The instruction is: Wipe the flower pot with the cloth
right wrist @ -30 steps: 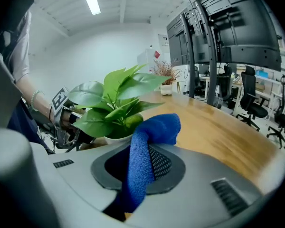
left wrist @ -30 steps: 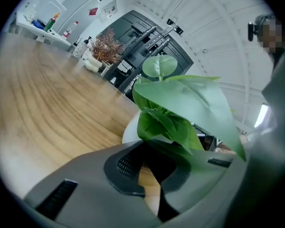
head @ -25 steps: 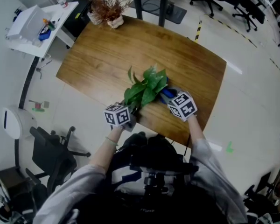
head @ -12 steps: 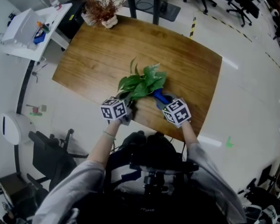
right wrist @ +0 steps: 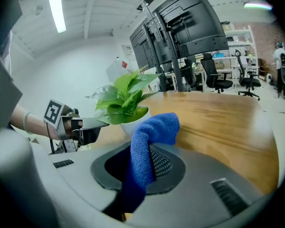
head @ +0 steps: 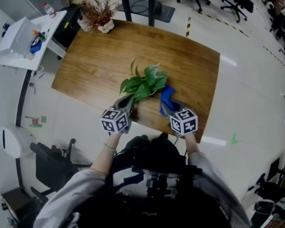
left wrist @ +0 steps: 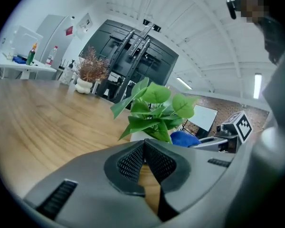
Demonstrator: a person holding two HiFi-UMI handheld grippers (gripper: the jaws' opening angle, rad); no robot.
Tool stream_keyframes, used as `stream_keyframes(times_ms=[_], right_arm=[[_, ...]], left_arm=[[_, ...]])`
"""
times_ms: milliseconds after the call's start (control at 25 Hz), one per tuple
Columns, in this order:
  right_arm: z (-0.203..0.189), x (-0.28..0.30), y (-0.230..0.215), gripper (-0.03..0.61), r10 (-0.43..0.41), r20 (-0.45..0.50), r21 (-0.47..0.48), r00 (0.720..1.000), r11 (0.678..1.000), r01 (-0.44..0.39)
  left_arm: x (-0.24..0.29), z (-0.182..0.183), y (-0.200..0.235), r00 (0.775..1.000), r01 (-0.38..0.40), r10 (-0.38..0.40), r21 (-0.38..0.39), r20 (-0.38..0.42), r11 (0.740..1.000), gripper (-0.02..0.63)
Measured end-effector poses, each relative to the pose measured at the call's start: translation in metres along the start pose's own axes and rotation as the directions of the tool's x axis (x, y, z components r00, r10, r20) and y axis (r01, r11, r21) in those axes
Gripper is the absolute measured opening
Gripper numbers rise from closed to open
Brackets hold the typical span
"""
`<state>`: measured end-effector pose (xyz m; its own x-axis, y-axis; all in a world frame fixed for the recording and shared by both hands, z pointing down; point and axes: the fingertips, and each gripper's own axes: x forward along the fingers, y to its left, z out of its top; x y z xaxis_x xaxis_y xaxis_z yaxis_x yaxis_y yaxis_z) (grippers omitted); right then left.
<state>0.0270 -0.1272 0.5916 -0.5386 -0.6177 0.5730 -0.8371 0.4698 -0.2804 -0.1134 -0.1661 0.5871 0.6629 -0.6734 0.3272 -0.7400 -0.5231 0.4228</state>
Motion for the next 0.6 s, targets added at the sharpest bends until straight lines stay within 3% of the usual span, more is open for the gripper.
stream_keyframes(times_ms=[160, 400, 600], right_arm=[[0.002, -0.008, 0.016, 0.055, -0.03, 0.05, 0.048, 0.998, 0.998, 0.028], [0.001, -0.022, 0.042, 0.054, -0.061, 0.131, 0.157, 0.989, 0.987, 0.04], [-0.007, -0.031, 0.058, 0.054, -0.09, 0.144, 0.173, 0.986, 0.983, 0.064]], left_arm=[[-0.013, 0.009, -0.01, 0.998, 0.034, -0.035, 0.006, 0.043, 0.999, 0.007], [-0.029, 0.004, -0.03, 0.993, 0.114, -0.116, 0.052, 0.032, 0.992, 0.008], [-0.038, 0.002, -0.043, 0.987, 0.155, -0.158, 0.064, 0.036, 0.986, 0.008]])
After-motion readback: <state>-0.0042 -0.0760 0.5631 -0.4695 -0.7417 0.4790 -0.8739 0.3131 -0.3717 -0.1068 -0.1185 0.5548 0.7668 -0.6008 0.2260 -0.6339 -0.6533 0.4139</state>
